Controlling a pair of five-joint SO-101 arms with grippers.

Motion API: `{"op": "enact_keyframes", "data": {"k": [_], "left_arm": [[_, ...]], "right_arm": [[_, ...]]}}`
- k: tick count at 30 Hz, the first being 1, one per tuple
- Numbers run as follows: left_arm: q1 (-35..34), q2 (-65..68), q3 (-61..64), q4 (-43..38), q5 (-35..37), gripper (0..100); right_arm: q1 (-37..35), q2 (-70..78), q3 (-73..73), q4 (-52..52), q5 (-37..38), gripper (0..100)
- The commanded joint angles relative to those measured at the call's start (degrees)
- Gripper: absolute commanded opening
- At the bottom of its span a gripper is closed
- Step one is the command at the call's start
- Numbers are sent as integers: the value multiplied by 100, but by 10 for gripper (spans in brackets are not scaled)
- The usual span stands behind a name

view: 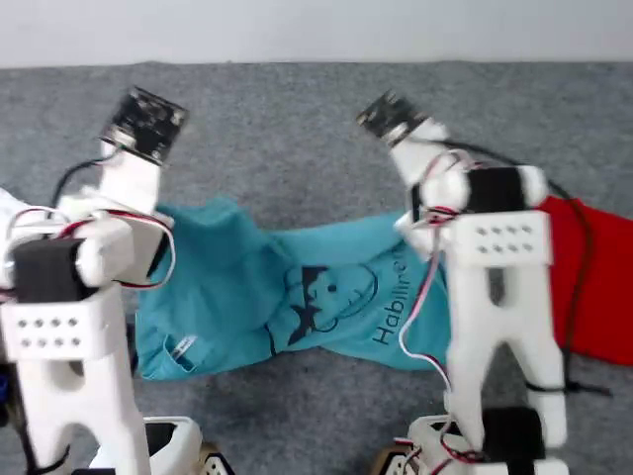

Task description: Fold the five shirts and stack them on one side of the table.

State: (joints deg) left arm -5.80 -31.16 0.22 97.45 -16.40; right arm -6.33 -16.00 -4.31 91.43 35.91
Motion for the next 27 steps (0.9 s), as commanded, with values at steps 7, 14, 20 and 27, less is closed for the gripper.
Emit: {"op": "enact_keyframes", "data": {"k": [7, 14, 20, 27], "left_arm": [[-237, 62, -1930, -1108, -396, 14], [-229, 123, -2624, -2400, -1468, 14], [-246, 88, -3222, -3200, -1512, 14], [-246, 123, -4251, -3235, -1635, 14]], "right_arm": [[593, -585, -2585, -4, 633, 12], [681, -611, -3675, 13, 624, 12], [673, -611, -4316, 418, 589, 12], [681, -637, -5354, 1138, 571, 12]]}}
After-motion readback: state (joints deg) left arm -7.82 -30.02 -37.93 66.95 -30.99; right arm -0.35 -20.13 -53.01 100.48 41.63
